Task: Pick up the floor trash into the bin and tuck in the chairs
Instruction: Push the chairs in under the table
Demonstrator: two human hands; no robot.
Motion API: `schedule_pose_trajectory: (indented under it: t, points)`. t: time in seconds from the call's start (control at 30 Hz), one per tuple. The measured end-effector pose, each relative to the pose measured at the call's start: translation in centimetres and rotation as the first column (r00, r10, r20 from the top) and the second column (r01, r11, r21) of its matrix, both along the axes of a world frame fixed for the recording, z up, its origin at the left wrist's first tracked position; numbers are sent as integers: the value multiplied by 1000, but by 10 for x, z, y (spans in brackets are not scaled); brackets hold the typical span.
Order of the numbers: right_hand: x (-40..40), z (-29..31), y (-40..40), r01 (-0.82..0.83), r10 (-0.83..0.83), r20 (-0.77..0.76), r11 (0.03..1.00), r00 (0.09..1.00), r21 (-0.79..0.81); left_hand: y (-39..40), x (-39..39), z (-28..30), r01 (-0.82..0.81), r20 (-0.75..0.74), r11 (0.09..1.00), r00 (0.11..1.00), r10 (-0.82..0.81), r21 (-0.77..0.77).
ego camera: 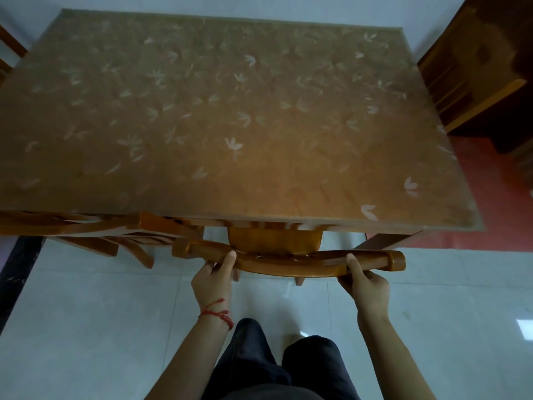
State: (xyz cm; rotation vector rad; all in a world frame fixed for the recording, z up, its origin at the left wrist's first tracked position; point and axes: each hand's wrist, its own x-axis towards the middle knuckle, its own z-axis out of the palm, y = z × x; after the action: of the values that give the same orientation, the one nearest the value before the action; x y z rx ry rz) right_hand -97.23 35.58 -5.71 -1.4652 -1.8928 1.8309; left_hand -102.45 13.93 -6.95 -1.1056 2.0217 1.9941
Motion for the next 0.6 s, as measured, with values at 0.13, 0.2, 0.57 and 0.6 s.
schedule_pose_trajectory:
  t: [0.13,0.2,0.57,0.6]
  points:
    - [2,-4,0,-1,1,-11,1000,1000,23,3,-7,7,-20,46,1000,999,21,-14]
    - [2,-4,2,-14,15,-23,1000,1000,22,6,-9,10,-68,51,998,996,68,-2]
    - [2,-13,22,-176,176,-9,984,984,30,18,5,10,-226,17,973,974,226,46]
    - [0,-12,24,-192,192,-5,981,981,37,19,8,9,-246,16,969,969,245,39]
